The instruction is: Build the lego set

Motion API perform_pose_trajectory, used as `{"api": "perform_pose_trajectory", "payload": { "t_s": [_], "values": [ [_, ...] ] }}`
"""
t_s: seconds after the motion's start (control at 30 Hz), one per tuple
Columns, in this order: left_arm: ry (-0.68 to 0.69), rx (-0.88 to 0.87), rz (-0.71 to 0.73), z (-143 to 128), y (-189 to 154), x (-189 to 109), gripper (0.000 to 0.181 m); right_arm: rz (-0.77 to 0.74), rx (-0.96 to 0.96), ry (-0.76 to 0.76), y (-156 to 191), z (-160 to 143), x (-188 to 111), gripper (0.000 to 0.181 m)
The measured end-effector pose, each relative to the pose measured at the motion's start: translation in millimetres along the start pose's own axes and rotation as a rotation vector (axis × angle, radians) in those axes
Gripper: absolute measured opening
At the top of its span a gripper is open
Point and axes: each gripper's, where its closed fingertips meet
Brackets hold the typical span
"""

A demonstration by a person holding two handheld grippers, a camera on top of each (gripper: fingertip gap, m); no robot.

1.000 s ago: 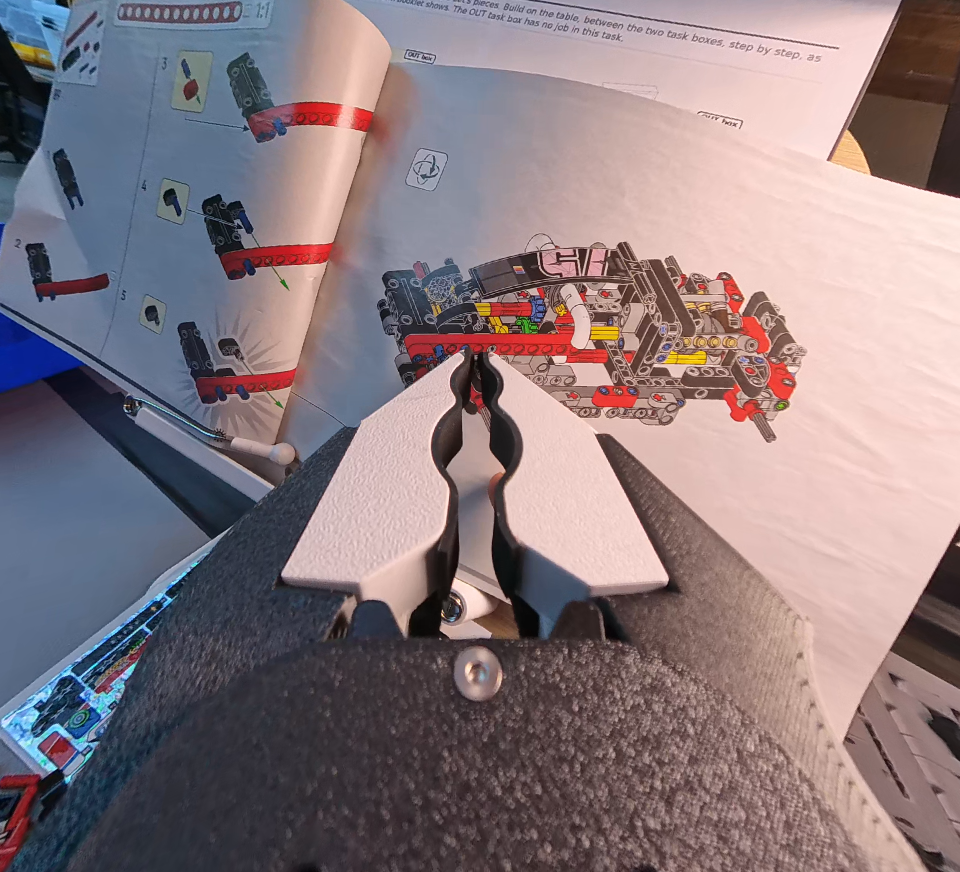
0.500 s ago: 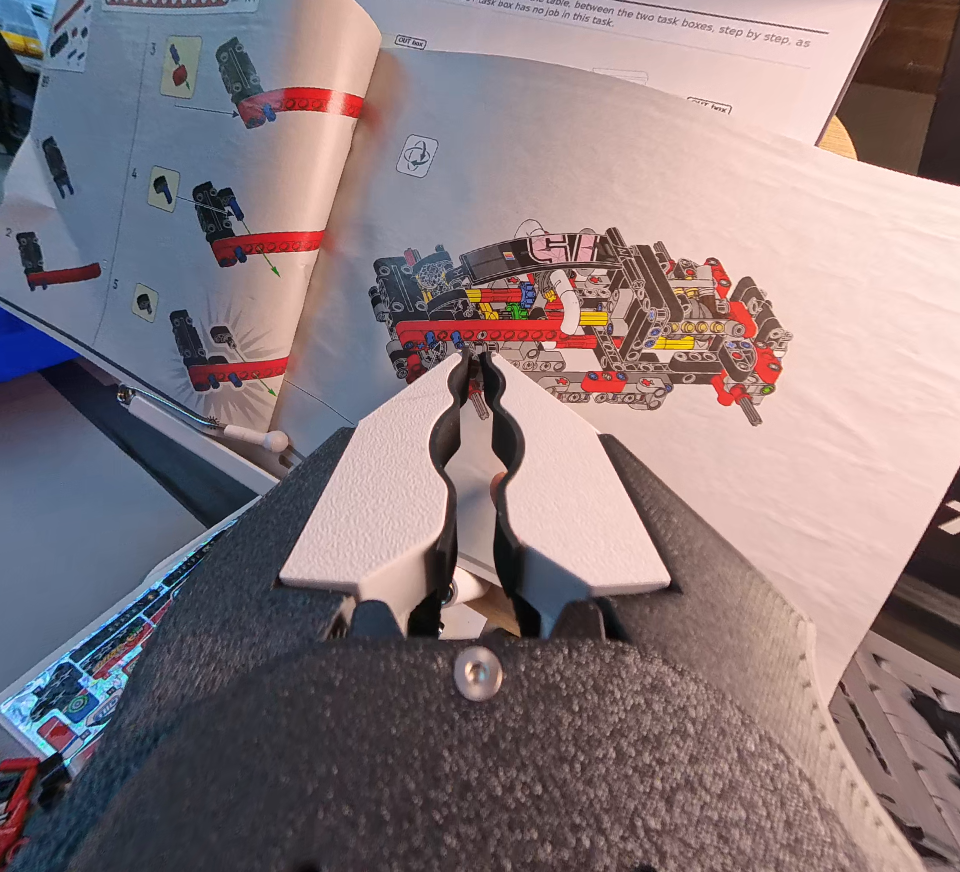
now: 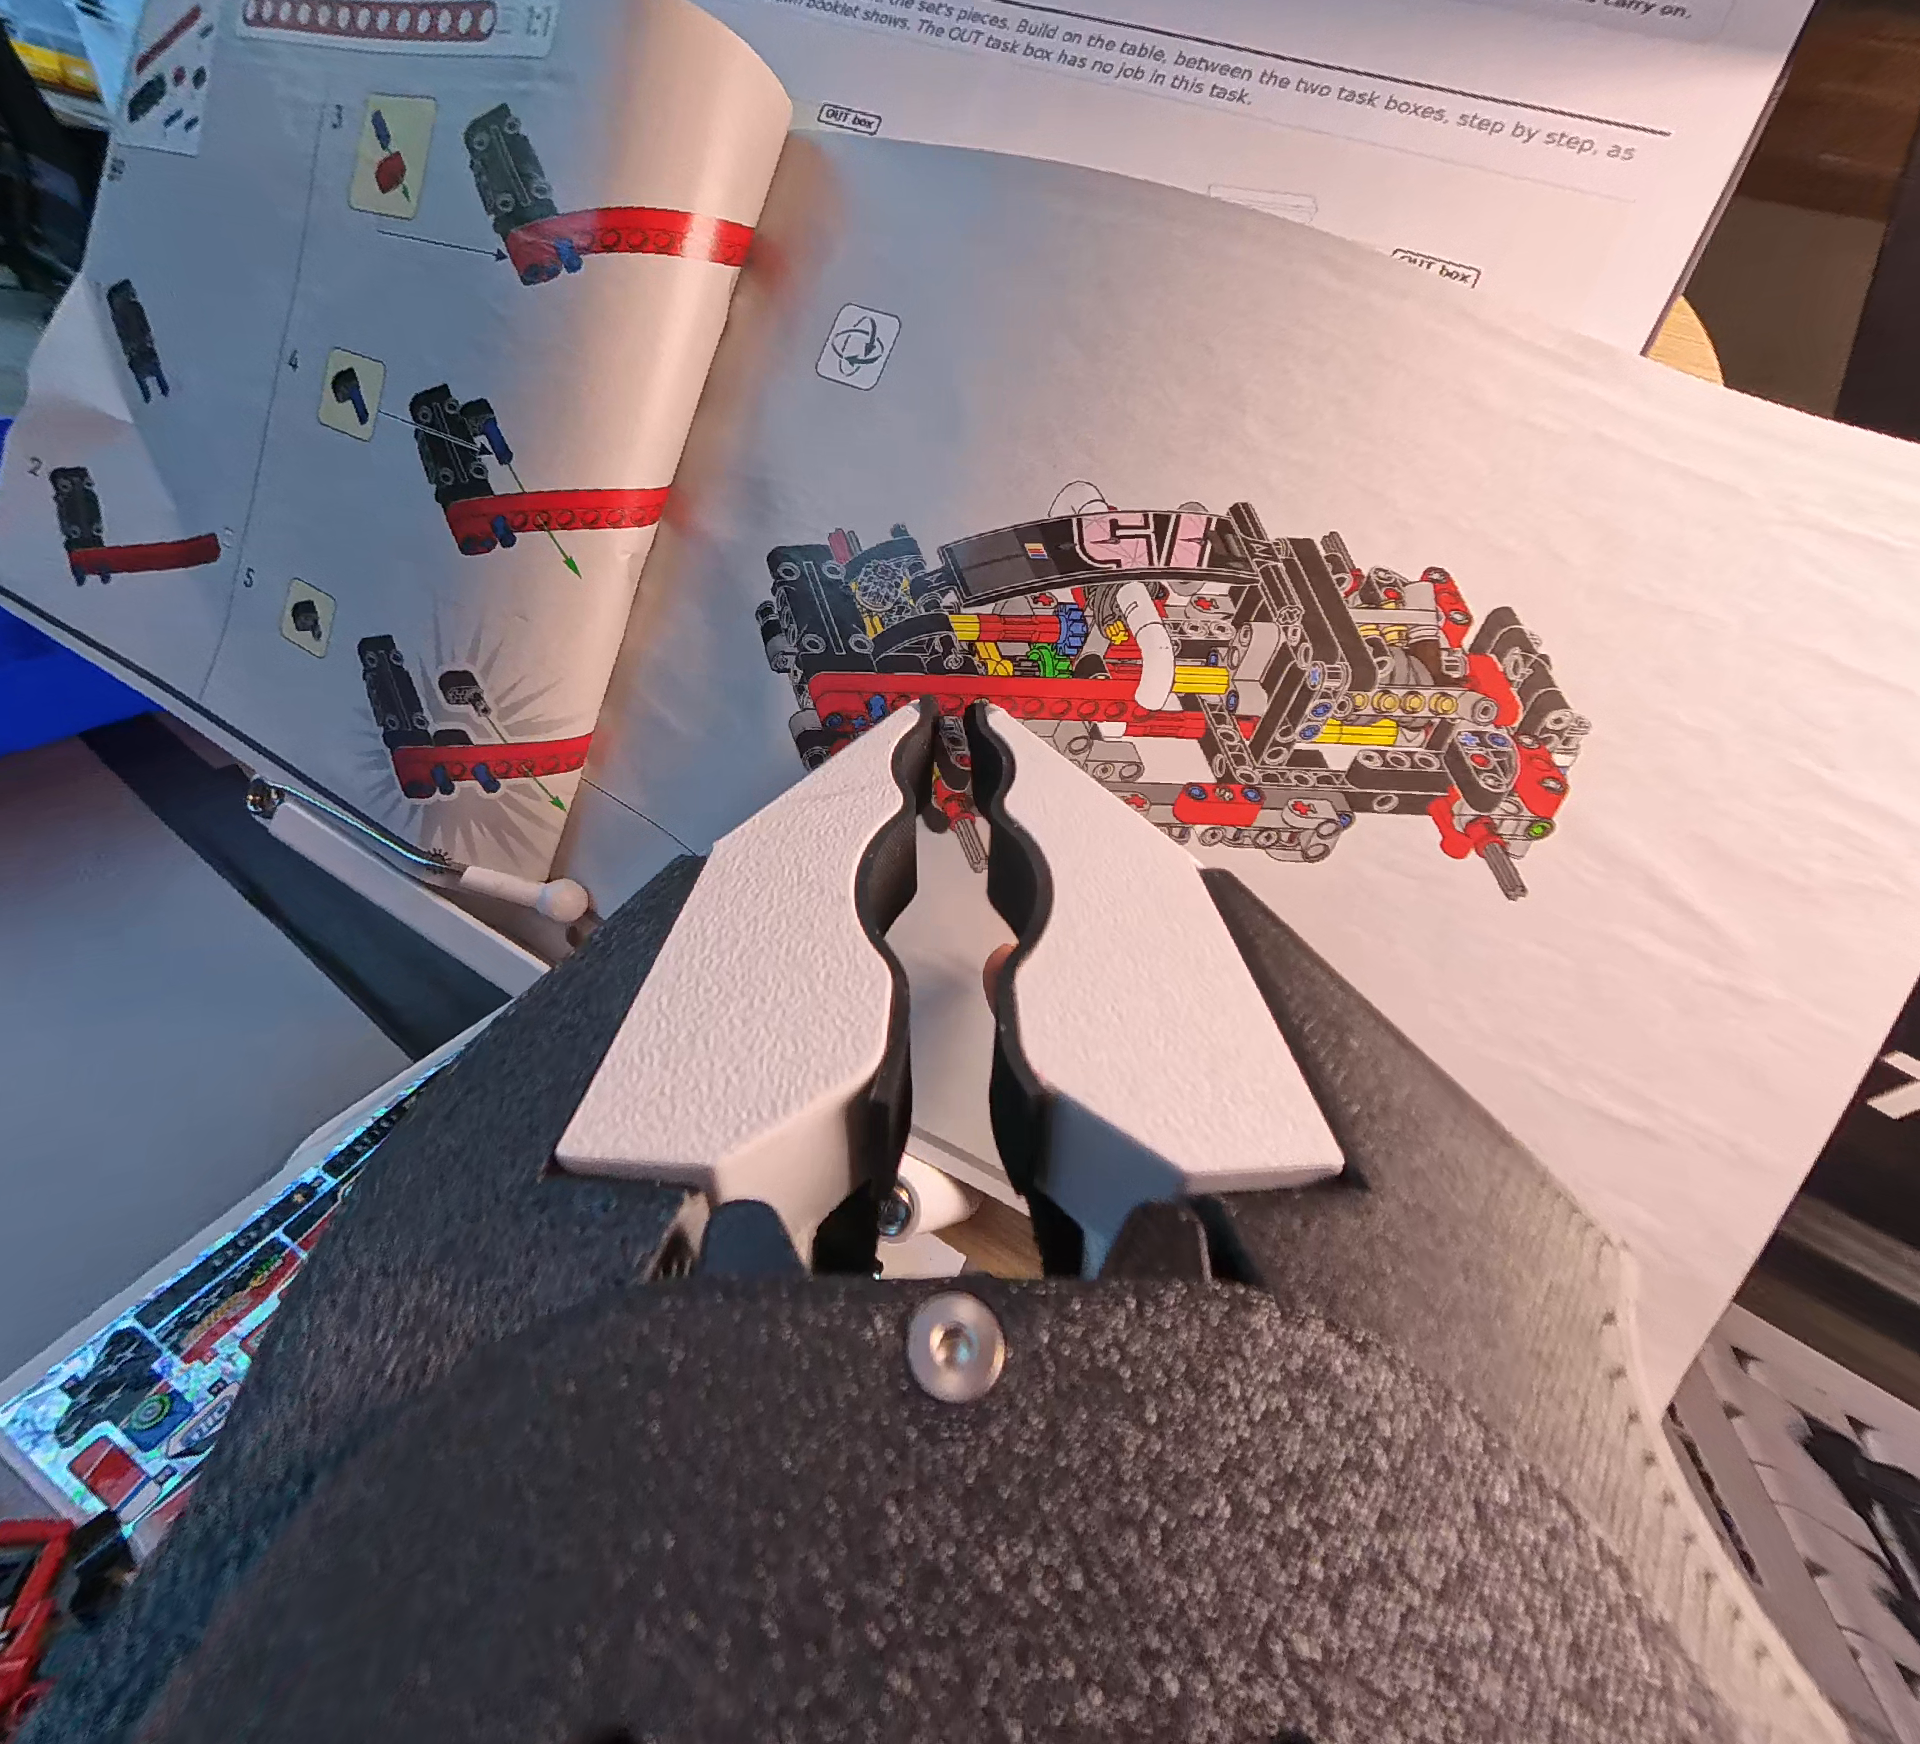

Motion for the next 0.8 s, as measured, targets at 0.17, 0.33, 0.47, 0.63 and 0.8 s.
{"api": "perform_pose_trajectory", "payload": {
  "t_s": [0.17,0.33,0.47,0.63,0.8],
  "values": [
    [-0.001,0.0,0.001,0.0,0.1,-0.2,0.067,0.013,-0.002,0.001,5.4,-0.8,0.6,0.005],
    [-0.004,-0.004,0.005,0.3,0.9,-0.6,0.068,0.023,-0.009,0.001,10.6,-2.2,1.3,0.006],
    [-0.027,-0.001,0.032,3.3,5.2,-3.3,0.07,0.034,-0.013,0.0,15.5,-2.6,1.8,0.007],
    [-0.109,0.004,0.121,14.1,20.3,-13.3,0.073,0.042,-0.024,-0.001,21.2,-6.1,0.7,0.007],
    [-0.212,-0.011,0.25,28.6,41.8,-31.7,0.076,0.041,-0.027,-0.003,22.9,-9.7,-1.4,0.008]
  ]
}}
Point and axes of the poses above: each gripper's, where its closed fingertips meet, x out along the fingers, z out of its top, y = z × x across the jaws, and after that the axes turned 7 degrees about -z, right-handed
